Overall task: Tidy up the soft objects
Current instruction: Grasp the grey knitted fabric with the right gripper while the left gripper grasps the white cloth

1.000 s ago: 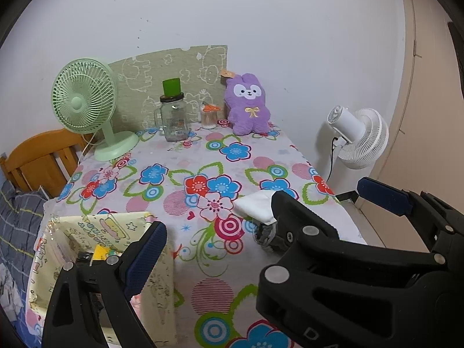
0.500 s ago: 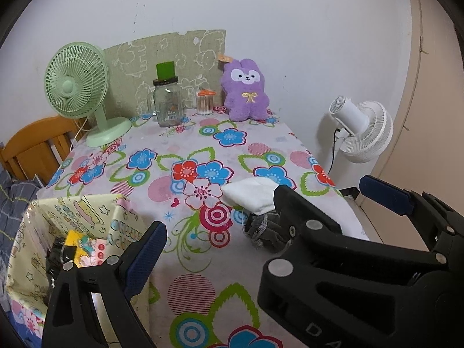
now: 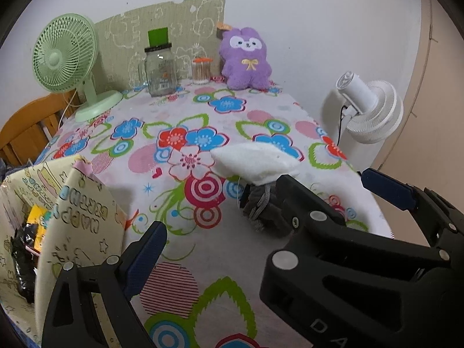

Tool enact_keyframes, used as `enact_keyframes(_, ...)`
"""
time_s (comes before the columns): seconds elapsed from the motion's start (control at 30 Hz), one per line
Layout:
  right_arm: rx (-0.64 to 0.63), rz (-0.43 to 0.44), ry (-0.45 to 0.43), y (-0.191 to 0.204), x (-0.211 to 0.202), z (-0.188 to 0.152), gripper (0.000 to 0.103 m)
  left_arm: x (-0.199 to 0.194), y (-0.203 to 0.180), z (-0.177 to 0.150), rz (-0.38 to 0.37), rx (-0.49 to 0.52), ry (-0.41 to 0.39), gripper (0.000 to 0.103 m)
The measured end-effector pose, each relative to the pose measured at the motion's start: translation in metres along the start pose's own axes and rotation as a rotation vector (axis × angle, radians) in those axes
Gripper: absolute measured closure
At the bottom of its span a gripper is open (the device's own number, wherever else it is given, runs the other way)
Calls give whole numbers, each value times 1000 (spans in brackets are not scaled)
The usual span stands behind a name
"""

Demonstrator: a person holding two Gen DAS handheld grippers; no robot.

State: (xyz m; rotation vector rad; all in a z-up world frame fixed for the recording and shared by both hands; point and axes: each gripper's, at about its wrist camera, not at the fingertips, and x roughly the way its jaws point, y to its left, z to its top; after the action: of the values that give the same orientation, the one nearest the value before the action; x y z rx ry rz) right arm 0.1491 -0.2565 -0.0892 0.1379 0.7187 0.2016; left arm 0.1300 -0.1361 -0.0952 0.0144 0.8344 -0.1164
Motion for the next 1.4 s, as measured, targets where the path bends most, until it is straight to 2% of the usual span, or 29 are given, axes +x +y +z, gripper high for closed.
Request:
enact_keyframes(0.3,-16,29,34,0,30,-7,14,24,4,-3,45,21,36,7)
enact_keyframes(0.57,-31,45,64,4,49,-12,15,38,9,-7,55,21,68,7)
enact_keyframes(0.77,-46,54,76,5,57,-13,23,44,11,-6,53,17,82,7)
enact_keyframes(0.93,-62,98,99,7,58,-13,45,43,13,-7,44,9,85,7)
enact_keyframes(1.03,-74,103,105,9,55,-14,50,40,13,-10,38,12,86,7)
enact_keyframes(1.13,-74,110,106,9,50,-16,55,36,11,-11,35,22,83,7)
enact_keyframes(1.4,-92,99,110,6,25,-26,58,21,0,-20,11,70,74,7)
